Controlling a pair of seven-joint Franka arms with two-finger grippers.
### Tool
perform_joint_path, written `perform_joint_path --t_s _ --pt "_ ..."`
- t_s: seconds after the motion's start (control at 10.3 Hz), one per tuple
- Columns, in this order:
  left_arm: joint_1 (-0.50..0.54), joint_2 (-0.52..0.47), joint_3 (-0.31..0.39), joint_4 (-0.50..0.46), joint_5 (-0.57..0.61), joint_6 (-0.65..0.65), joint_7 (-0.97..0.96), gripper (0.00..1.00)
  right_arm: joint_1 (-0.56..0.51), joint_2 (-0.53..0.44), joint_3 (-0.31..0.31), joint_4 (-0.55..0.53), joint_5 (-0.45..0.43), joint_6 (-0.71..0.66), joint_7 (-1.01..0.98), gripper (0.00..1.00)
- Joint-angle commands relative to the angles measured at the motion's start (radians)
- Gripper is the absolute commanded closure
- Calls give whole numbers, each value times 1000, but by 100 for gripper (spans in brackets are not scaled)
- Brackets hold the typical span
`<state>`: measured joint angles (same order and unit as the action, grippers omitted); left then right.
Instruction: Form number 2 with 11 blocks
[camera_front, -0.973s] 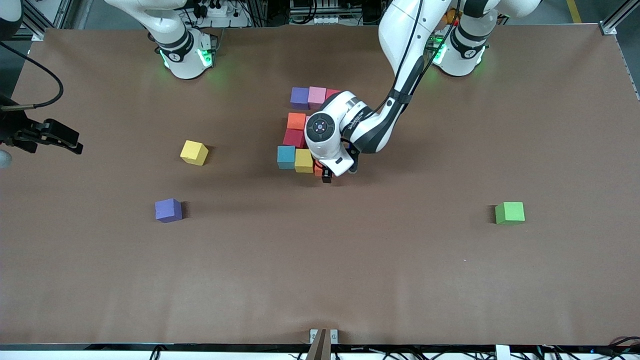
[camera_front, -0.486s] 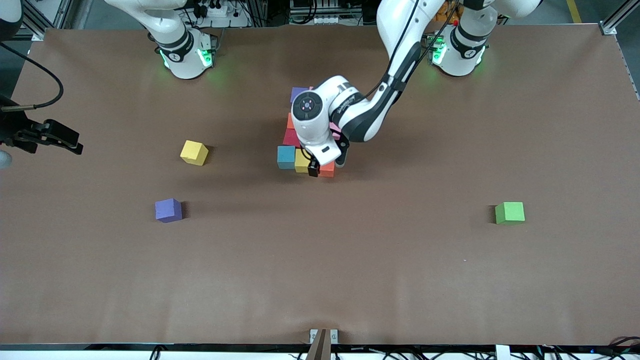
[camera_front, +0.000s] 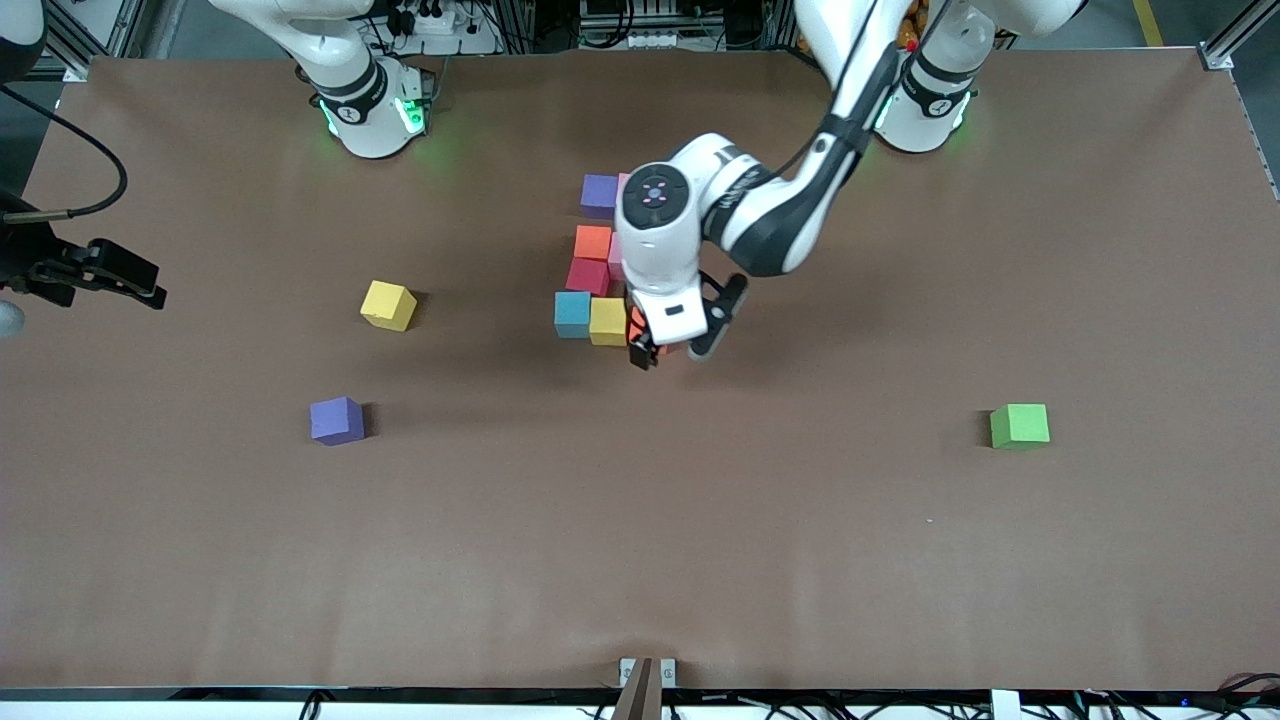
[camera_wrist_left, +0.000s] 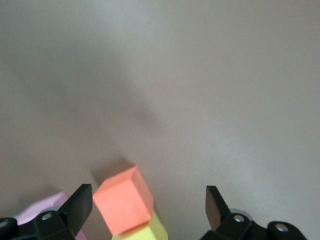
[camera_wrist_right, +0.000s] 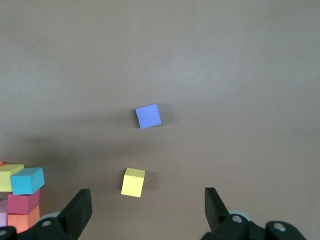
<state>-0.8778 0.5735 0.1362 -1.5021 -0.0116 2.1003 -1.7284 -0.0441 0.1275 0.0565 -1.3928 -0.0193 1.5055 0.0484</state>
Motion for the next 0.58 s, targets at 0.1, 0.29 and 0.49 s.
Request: perform_joint_path --t_s 0.1,0.29,0.49 --pt "162 -98 -65 -17 19 -45 241 0 13 6 -9 18 12 -5 7 0" --pt "232 -132 -67 -18 21 -48 349 0 13 6 -9 18 12 -5 7 0" --pt "311 -173 -72 -20 21 -81 488 0 12 6 -9 18 12 -5 7 0"
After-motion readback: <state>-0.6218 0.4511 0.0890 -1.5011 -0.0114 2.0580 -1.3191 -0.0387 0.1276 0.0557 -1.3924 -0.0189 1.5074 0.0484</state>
